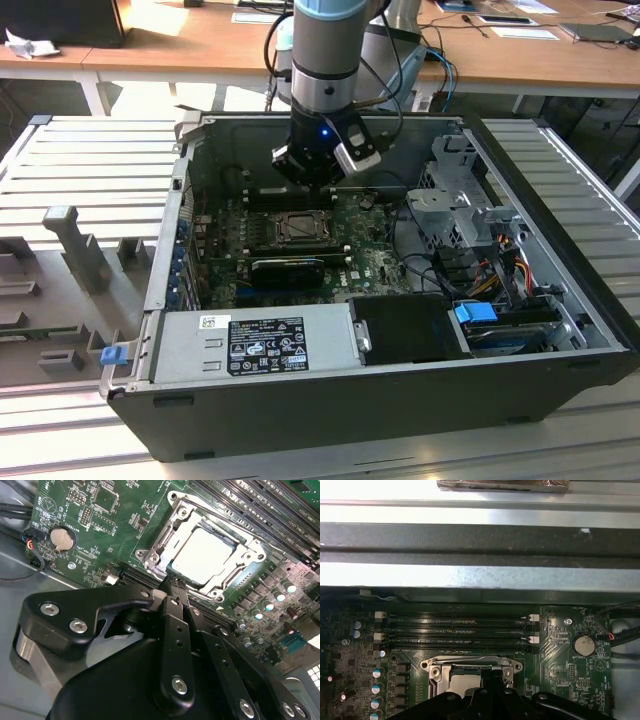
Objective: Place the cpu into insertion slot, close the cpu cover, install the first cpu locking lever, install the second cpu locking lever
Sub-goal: 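Install the second cpu locking lever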
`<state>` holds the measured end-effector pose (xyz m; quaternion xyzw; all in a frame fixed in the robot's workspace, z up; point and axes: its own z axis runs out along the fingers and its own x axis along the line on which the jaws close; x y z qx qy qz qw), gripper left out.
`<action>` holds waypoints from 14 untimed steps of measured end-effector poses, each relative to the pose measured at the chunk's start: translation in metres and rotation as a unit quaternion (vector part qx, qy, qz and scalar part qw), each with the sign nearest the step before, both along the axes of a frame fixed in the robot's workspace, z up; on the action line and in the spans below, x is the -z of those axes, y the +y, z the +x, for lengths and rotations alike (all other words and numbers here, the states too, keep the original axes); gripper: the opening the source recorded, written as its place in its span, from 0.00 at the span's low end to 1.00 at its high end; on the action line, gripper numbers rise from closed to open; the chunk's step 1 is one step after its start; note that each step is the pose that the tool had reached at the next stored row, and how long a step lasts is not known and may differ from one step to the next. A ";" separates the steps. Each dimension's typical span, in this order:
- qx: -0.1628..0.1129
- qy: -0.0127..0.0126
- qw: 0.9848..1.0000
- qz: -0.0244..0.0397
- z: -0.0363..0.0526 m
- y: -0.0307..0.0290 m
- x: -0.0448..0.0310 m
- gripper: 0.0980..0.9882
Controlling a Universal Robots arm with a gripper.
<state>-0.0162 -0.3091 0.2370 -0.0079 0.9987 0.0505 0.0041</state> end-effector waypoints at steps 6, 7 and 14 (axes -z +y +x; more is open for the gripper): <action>0.000 0.000 1.000 0.000 0.0000 -0.0054 0.0000 0.01; 0.000 0.000 1.000 0.000 0.0000 -0.0071 0.0000 0.01; 0.000 0.000 1.000 -0.001 0.0000 -0.0252 0.0008 0.01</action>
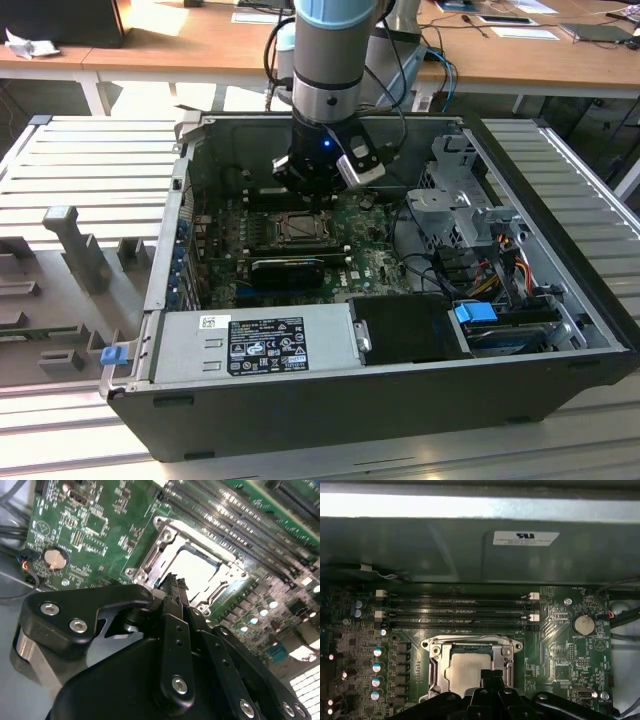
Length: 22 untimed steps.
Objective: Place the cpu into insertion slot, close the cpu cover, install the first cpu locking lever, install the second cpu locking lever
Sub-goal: 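Install the second cpu locking lever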
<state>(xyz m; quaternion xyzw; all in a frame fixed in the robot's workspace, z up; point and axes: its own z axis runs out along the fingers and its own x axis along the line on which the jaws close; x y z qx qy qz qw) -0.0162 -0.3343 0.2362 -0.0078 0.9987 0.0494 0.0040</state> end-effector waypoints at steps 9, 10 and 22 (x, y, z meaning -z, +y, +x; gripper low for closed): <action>-0.003 0.006 1.000 0.017 -0.0024 -0.0427 0.0059 0.01; -0.010 0.006 1.000 0.018 -0.0051 -0.0445 0.0065 0.01; -0.020 0.005 0.998 0.057 -0.0295 -0.0492 0.0212 0.01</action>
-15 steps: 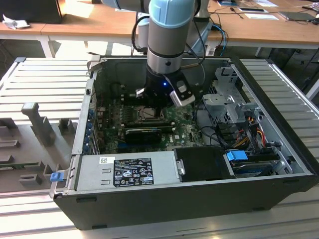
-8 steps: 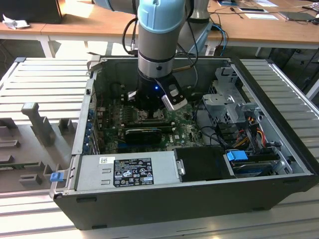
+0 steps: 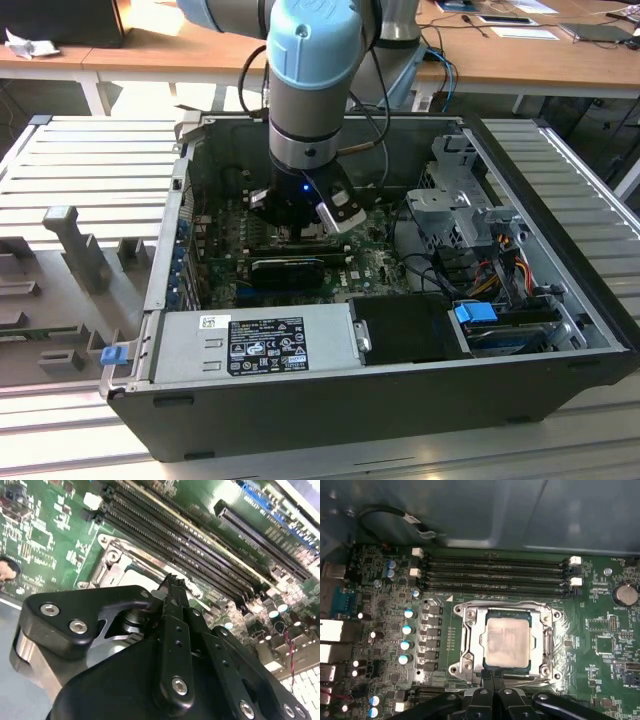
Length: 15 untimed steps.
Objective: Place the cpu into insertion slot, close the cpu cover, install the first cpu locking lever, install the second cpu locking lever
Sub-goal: 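Install the second cpu locking lever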
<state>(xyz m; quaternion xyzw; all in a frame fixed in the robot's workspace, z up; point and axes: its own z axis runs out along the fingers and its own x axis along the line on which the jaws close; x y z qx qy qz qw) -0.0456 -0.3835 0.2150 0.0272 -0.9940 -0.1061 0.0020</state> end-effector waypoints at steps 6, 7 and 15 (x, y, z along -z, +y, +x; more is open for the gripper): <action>0.000 0.000 1.000 0.012 -0.0080 -0.0132 -0.0001 0.01; 0.000 0.000 1.000 0.013 -0.0081 -0.0133 0.0000 0.01; -0.007 0.000 0.999 0.033 -0.0170 -0.0202 0.0023 0.01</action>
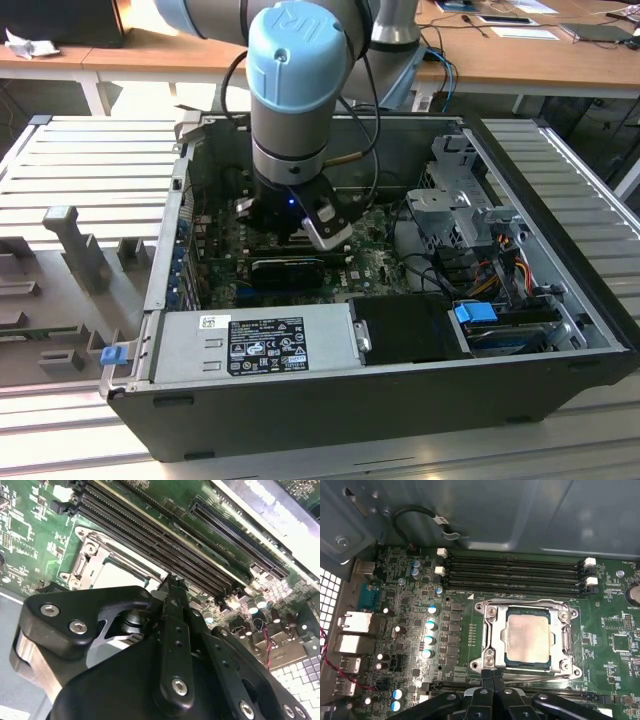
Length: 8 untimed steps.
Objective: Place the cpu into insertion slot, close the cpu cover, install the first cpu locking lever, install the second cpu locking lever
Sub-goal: 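Install the second cpu locking lever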
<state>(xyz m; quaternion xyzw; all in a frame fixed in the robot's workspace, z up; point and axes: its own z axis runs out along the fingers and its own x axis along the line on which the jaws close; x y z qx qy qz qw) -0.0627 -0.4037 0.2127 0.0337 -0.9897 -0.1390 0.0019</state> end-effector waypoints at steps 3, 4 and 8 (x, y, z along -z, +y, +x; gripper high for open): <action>0.000 0.000 1.000 0.006 -0.0011 -0.0031 0.0006 0.01; 0.000 0.000 1.000 0.007 -0.0022 -0.0035 0.0007 0.01; 0.000 0.000 1.000 0.011 -0.0056 -0.0047 0.0056 0.01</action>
